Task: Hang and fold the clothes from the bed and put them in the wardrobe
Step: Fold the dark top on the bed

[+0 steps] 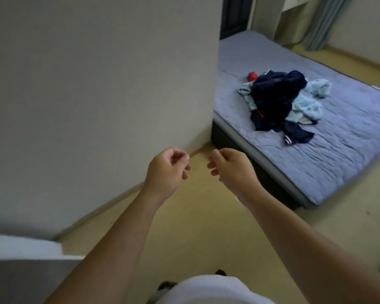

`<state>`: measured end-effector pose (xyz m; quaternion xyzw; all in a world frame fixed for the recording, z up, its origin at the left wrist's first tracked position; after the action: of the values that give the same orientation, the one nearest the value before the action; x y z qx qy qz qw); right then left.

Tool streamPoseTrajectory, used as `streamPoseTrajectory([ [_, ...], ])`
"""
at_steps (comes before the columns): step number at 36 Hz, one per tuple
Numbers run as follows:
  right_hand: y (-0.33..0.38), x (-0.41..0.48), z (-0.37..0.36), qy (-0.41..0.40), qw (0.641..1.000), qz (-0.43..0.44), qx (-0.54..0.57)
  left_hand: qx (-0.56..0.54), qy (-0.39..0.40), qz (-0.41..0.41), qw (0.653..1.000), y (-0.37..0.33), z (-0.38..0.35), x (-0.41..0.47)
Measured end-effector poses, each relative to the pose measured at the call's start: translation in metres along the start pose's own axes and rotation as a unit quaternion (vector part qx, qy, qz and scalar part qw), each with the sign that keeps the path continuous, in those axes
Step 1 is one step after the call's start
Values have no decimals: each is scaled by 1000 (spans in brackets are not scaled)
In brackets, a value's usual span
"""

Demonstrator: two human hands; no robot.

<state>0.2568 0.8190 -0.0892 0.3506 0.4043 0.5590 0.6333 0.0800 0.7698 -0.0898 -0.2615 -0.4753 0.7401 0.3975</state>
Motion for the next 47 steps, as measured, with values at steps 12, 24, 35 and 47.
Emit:
streamPoseTrajectory([
  [12,-73,211,94,-125,987,-104,-1,-5,175,-19,984,-64,-240,152],
  [24,-102,418,139,-202,961,-189,-29,82,337,-71,935,-106,-429,330],
  [35,-226,625,164,-205,932,-297,-2,175,422,-73,887,-117,-620,441],
  [47,-400,854,120,-114,927,-353,-58,262,433,5,862,-41,-809,565],
])
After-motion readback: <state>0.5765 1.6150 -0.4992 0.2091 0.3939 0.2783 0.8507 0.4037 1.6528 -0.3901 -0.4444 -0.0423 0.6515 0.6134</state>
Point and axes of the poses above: each hand's wrist, its own x-axis towards the middle knuckle, its own z-axis out of the back of the hand, y = z × x, the point moved 6 cm from there along x, towards the middle knuckle, and after that the axes turned 14 degrees about -y, right-handed, at the moved point
